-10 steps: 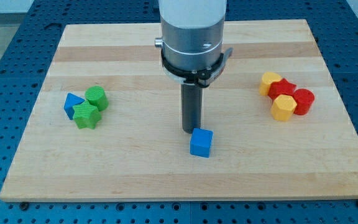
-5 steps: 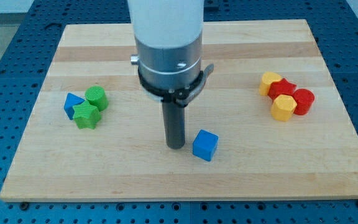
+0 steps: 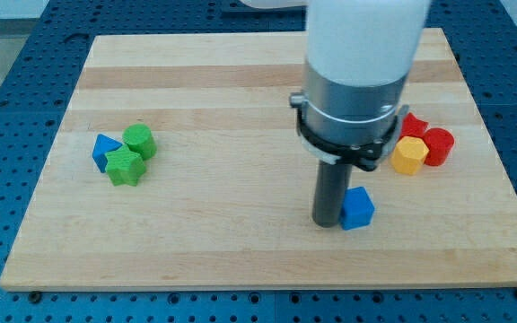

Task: Slide the blue cube towards the group of blocks

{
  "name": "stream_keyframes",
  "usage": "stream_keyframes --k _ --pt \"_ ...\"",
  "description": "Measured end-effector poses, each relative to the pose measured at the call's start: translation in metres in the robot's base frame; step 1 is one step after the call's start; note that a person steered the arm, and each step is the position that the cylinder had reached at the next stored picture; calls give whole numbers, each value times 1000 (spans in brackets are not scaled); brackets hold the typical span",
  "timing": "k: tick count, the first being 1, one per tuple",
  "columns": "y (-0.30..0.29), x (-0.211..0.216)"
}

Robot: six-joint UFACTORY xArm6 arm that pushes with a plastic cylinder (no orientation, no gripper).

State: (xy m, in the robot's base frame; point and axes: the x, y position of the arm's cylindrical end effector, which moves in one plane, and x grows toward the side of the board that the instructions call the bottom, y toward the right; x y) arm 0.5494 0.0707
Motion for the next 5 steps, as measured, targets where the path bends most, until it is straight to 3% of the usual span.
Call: stream_keyframes --k 5 --pt "125 4"
